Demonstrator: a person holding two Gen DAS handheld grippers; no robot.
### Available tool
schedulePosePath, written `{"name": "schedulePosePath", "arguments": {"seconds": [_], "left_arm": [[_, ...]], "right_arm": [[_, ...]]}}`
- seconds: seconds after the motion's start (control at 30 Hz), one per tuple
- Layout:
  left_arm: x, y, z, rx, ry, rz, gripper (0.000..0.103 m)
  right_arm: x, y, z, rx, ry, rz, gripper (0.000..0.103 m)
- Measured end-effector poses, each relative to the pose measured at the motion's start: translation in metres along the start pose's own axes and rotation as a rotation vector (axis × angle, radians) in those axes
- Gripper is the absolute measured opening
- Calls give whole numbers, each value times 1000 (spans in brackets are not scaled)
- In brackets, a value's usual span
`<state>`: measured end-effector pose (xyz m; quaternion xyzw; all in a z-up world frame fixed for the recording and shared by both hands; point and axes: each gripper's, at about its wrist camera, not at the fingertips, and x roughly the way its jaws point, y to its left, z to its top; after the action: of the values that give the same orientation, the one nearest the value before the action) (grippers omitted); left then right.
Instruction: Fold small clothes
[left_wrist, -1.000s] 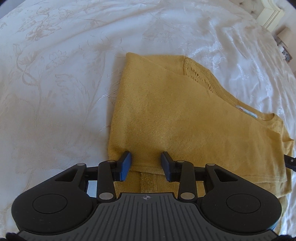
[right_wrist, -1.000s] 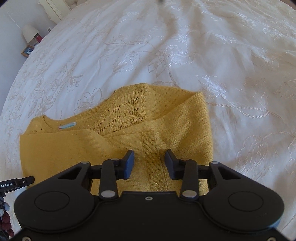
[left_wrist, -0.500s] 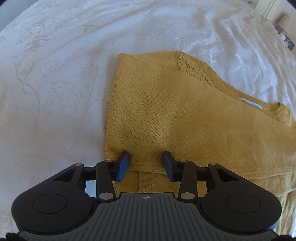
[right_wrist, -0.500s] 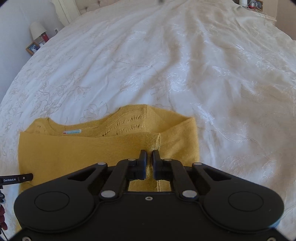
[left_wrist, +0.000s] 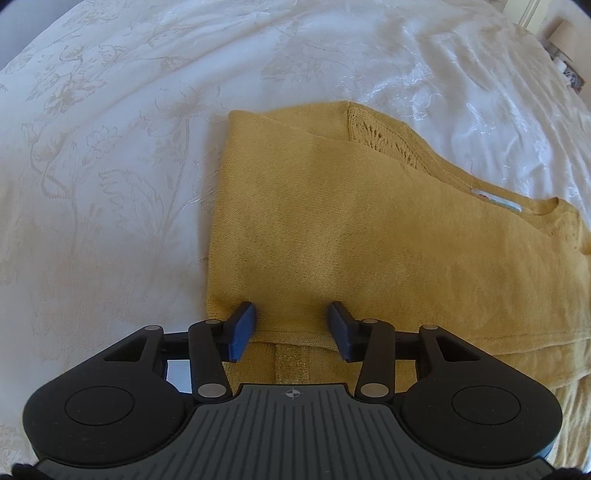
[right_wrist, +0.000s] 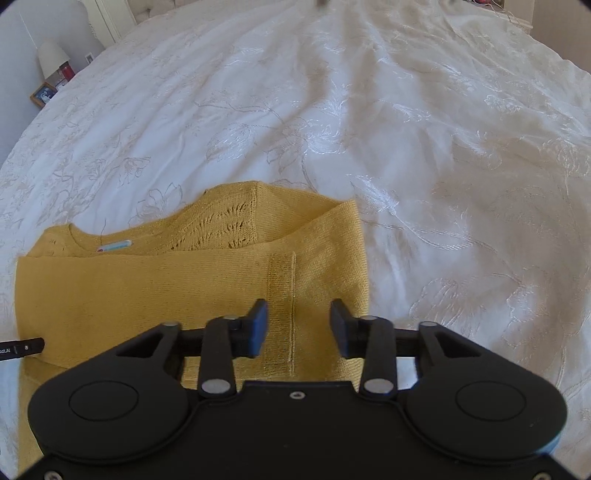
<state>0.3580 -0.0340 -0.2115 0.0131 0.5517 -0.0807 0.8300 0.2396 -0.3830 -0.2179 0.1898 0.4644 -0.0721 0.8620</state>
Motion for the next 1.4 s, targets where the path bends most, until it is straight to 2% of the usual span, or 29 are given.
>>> {"name": "schedulePosePath", "arguments": {"seconds": [0.03,0.07,0.1,0.13,0.2,0.27,0.33,0.47,0.63,1.07,1.4], "left_arm": [[0,0,-1,5,-7,-8,57],[0,-2,-2,16,-13,-33,64],[0,-4,-2,28,-9,-61,84],[1,-7,-2,47,5,-79,101],[3,-18,-2,103,24,-60,103],[-3,-27,-3,144,-3,-25,103],[-8,-30,-4,129,-16,-17,103],[-28,-33,-12,110,-52,-1,103],[-51,-34,-34,110,-62,8,103],[-83,-43,-119,119,43,18,103],[-103,-49,-172,73,75,43,103]], "right_arm": [[-3,2,-2,-3,-7,10,64],[-5,4,-4,-10,-13,15,65],[-8,6,-6,-17,-17,18,67],[-10,8,-8,-22,-20,23,74],[-17,11,-11,-24,-37,46,82],[-23,13,-14,-25,-49,63,85],[-30,15,-17,-28,-63,78,93],[-42,16,-26,-27,-76,107,102],[-48,15,-45,-23,-47,130,102],[-66,11,-97,-40,38,193,102],[-87,0,-129,-75,80,250,102]]}}
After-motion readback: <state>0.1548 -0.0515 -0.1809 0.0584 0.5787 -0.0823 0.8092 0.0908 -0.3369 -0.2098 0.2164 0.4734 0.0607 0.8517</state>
